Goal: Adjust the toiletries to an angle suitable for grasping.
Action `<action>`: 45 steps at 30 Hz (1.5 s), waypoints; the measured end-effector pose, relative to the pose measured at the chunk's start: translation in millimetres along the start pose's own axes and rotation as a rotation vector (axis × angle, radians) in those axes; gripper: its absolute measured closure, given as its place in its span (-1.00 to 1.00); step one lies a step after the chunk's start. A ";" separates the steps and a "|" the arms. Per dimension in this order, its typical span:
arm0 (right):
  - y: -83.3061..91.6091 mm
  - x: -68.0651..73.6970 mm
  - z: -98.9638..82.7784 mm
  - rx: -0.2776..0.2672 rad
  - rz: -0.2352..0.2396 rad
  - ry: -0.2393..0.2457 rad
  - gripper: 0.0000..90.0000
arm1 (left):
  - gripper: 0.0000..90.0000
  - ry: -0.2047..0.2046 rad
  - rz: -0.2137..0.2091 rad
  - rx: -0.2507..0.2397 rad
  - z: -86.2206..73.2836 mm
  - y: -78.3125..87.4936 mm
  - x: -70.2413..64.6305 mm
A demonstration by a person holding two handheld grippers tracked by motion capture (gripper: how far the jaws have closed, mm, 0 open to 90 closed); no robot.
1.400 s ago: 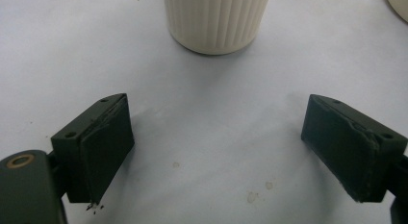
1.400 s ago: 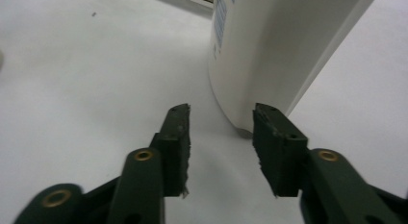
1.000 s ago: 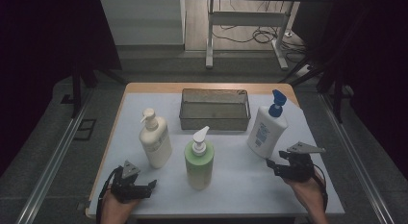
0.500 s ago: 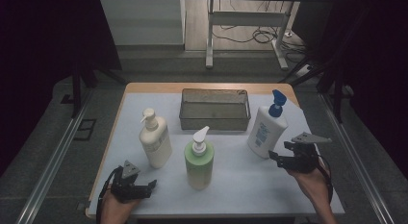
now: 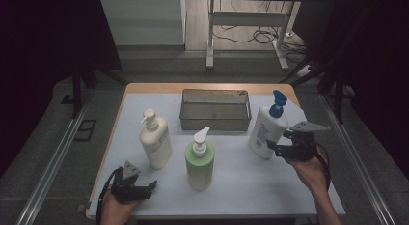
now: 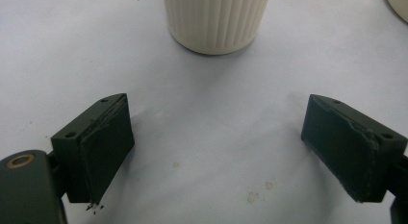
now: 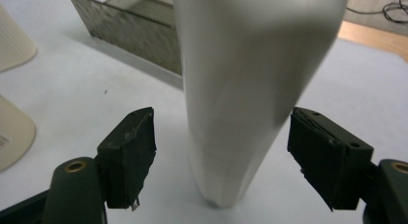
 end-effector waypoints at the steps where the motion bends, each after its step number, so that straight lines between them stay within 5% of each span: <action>1: -1.8 -0.4 3.8 -0.006 0.003 -0.004 -0.45 | -0.77 0.000 0.000 0.000 0.0 0.0 0.0; 21: -17.7 -0.8 35.6 -0.038 0.001 0.012 -0.32 | -0.77 0.001 0.000 0.000 0.1 0.0 -0.1; 34: -20.6 -4.7 42.1 0.003 0.009 -0.010 -0.17 | -0.77 0.001 0.000 0.001 0.1 0.0 0.0; 45: -15.5 -2.9 45.0 0.044 -0.009 0.022 -0.14 | -0.77 0.002 -0.001 0.001 0.1 -0.1 0.0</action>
Point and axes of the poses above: each handheld gripper's, and its own axes: y roughly backward along the jaws, z roughly out of its top, x roughly to its left, the point moved 4 cm from there along -y, roughly forward along the jaws, and after that the axes turned 3 degrees about -x, right-handed, at the moved point
